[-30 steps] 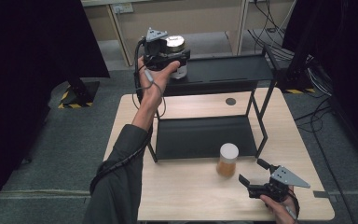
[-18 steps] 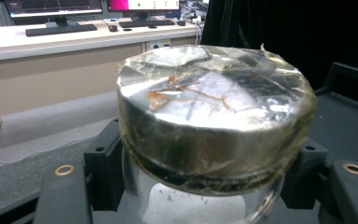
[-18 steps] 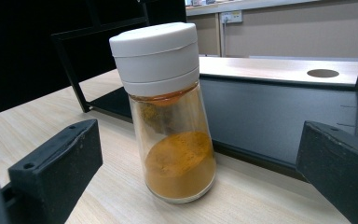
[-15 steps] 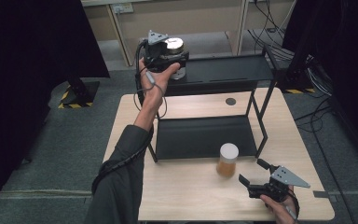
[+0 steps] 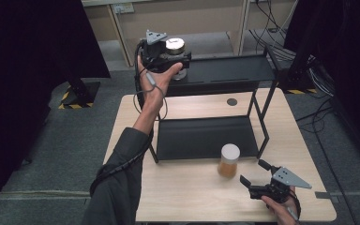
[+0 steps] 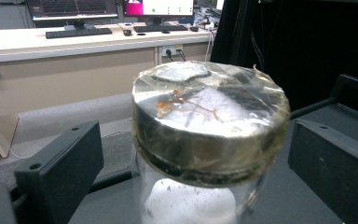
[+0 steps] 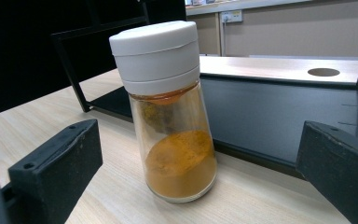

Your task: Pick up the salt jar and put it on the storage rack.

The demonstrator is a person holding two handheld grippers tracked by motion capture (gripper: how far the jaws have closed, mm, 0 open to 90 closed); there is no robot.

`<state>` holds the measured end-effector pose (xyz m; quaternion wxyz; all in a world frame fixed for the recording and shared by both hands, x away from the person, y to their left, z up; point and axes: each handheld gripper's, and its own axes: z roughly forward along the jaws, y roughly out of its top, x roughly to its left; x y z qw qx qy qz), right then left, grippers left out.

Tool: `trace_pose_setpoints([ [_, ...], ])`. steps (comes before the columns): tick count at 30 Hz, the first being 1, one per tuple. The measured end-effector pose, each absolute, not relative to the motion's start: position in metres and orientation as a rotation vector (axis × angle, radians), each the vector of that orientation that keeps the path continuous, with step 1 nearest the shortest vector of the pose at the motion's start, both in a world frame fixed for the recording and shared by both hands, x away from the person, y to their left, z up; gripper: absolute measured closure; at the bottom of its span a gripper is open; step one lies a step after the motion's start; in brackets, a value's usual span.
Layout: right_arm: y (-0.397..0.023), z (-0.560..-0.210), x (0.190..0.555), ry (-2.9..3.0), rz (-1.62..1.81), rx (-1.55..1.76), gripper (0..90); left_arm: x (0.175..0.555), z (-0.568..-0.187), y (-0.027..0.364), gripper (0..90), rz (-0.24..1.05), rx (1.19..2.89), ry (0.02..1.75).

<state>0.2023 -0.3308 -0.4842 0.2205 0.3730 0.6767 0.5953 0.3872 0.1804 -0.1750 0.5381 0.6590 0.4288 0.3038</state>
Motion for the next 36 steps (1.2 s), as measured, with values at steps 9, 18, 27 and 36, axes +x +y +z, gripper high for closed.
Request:
trace_pose_setpoints([
  [9, -0.331, -0.485, 0.202, 1.868, 1.642, 1.039, 0.5, 0.378, -0.173, 0.187, 1.3, 0.674, 1.583, 0.993],
  [18, -0.331, -0.485, 0.202, 1.868, 1.642, 1.04, 0.5, 0.358, -0.178, 0.19, 1.3, 0.683, 1.593, 0.975],
  [27, -0.331, -0.485, 0.202, 1.866, 1.646, 1.046, 0.5, 0.334, -0.191, 0.194, 1.6, 0.679, 1.578, 0.918],
  [36, -0.331, -0.485, 0.203, 1.866, 1.647, 1.049, 0.5, 0.315, -0.209, 0.198, 1.6, 0.638, 1.566, 0.841],
])
